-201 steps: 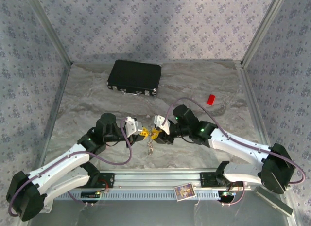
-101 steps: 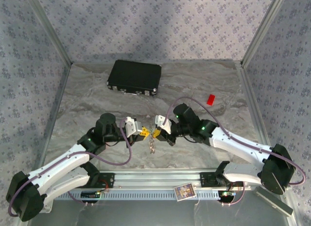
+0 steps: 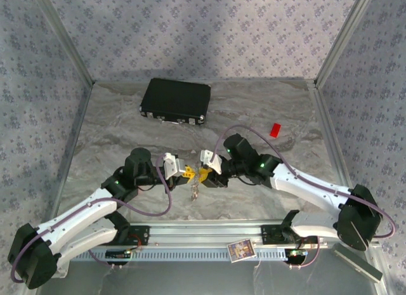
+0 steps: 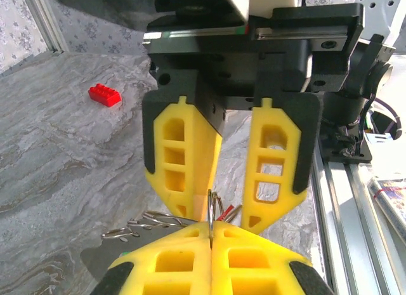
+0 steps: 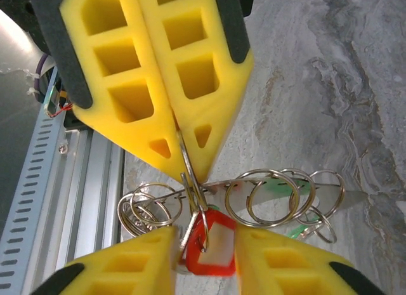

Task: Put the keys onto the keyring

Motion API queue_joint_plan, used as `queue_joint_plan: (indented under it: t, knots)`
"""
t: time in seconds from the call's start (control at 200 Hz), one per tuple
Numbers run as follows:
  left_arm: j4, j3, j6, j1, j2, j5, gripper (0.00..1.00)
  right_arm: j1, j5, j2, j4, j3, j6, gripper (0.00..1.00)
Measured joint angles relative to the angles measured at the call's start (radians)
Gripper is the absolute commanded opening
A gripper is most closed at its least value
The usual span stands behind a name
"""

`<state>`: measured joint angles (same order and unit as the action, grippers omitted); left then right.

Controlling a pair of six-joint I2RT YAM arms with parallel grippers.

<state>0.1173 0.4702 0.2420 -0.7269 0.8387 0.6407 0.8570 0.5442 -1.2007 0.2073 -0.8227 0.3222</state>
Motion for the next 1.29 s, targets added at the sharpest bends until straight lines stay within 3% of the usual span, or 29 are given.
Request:
queue_joint_plan:
  t: [0.28,0.67,0.78,0.83,0.964,1.294]
  knots:
    - [0.000,0.000,0.000,-0.001,0.000,0.002,0.00,0.000,-0.005,0.066,-0.047,0.002,-0.005,0.31]
    - [0.000,0.000,0.000,-0.002,0.001,-0.001,0.00,0.012,-0.003,0.039,-0.108,0.007,-0.027,0.10]
    - [-0.001,0.000,0.000,-0.002,0.002,-0.006,0.00,0.011,0.002,0.036,-0.111,0.007,-0.027,0.00]
    - [-0.002,0.000,0.000,-0.002,0.002,-0.009,0.00,0.011,0.002,0.035,-0.110,0.007,-0.027,0.00]
    - [-0.005,0.000,-0.003,-0.003,0.002,-0.024,0.17,0.011,-0.002,0.035,-0.105,0.006,-0.015,0.00]
    - [-0.067,0.032,0.008,-0.007,0.026,-0.043,0.16,0.013,-0.032,0.006,0.101,-0.089,0.089,0.00]
